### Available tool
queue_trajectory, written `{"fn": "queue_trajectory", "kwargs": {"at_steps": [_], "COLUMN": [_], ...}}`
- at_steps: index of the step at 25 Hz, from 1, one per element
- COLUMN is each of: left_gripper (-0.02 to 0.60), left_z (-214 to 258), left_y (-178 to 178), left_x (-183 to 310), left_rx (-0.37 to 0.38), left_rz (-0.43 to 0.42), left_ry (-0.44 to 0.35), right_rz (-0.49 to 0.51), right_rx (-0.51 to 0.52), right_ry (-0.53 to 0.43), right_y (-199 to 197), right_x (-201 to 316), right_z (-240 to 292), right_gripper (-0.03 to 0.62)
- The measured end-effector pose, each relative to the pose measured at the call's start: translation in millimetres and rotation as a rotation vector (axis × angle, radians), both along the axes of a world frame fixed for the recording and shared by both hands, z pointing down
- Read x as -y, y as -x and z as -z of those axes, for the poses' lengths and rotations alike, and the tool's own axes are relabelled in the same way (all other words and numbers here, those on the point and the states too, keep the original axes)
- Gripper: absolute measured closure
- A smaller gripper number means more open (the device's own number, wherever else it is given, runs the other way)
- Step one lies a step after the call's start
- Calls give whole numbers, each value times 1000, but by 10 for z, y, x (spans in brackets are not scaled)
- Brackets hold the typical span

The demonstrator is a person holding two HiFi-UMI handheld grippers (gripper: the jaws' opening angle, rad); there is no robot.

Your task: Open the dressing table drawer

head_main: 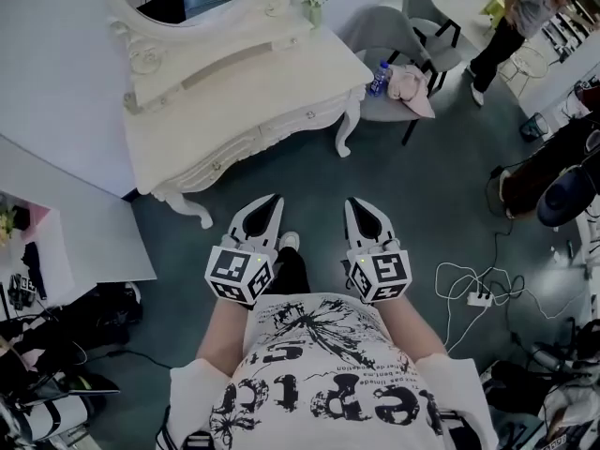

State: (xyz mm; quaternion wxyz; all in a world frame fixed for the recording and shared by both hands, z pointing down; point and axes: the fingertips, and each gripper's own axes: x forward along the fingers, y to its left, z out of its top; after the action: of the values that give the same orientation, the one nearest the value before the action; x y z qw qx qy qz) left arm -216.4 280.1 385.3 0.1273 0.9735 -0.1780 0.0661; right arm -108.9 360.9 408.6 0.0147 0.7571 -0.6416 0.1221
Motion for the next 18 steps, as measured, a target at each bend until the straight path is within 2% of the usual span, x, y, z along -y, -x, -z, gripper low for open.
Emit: {"fn": "queue_trajectory", "kwargs": {"at_steps": [7, 11, 14, 18], "left_gripper": [561, 561, 561, 561], "left_z": [73, 120, 112, 83], "left_y": [-444, -614, -718, -838], "left_x": [1084, 1715, 2086, 2456], "left_rx": [-6, 1, 16, 28], "left_rz": [-42, -49, -50, -46], "left_ry": [-9, -44, -68, -57], "right_rz": [-33, -44, -51, -55], "right_rx": [-1, -6, -6, 2], "right_ry": [4, 6, 2, 7], "right_y": [-395, -570, -696, -841], "right_x": [1045, 1628, 1990, 2376], "right_z": [68, 81, 87, 81], "right_gripper": [577, 577, 577, 577]}}
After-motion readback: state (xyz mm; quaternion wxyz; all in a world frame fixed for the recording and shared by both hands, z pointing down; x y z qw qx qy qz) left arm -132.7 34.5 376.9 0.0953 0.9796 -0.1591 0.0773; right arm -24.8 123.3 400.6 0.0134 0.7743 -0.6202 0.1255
